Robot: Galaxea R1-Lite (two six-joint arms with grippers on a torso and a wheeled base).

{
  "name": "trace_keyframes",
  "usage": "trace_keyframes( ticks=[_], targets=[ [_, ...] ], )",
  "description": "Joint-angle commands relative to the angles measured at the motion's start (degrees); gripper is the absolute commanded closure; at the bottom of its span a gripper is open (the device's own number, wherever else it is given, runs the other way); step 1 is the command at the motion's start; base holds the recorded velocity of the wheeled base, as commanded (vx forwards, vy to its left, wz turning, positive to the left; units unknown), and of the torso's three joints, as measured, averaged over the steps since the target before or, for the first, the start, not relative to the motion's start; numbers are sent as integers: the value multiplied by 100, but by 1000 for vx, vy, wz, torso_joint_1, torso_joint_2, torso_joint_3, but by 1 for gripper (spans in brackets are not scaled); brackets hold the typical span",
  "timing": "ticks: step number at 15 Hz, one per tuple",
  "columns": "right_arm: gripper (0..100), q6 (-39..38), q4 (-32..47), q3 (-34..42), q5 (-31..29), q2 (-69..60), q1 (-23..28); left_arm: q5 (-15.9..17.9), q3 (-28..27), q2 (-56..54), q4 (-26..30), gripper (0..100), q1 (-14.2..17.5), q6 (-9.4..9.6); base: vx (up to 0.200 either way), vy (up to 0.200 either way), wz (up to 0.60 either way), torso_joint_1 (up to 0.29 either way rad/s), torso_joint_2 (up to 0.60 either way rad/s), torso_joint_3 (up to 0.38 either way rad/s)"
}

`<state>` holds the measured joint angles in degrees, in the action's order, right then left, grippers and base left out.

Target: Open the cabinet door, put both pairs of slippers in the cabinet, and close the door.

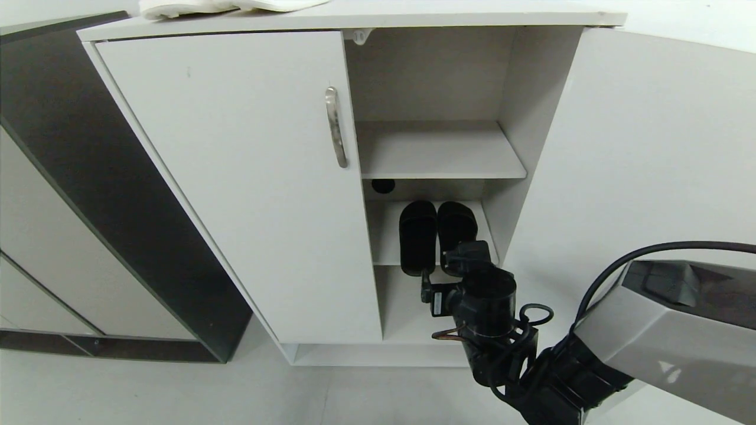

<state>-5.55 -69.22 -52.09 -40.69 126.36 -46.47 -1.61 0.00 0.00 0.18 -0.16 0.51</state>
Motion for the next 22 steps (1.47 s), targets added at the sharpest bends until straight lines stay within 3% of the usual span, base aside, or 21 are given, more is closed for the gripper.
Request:
trace_keyframes(
  ticks=[1,8,18,22],
  targets=[
    [0,1,-4,59,0,-76,-11,3,0,9,-1,100,-2,2,0,0,0,0,0,0],
    [0,1,-4,59,0,-58,-11,-15,0,9,-1,100,-2,2,0,0,0,0,0,0],
    [0,1,5,111,0,-23,-20,-41,0,9,-1,100,-2,-7,0,0,0,2,1,183],
    [0,-8,-4,437,527,-173,-20,-41,0,9,-1,100,-2,-7,0,0,0,-1,0,44]
  ],
)
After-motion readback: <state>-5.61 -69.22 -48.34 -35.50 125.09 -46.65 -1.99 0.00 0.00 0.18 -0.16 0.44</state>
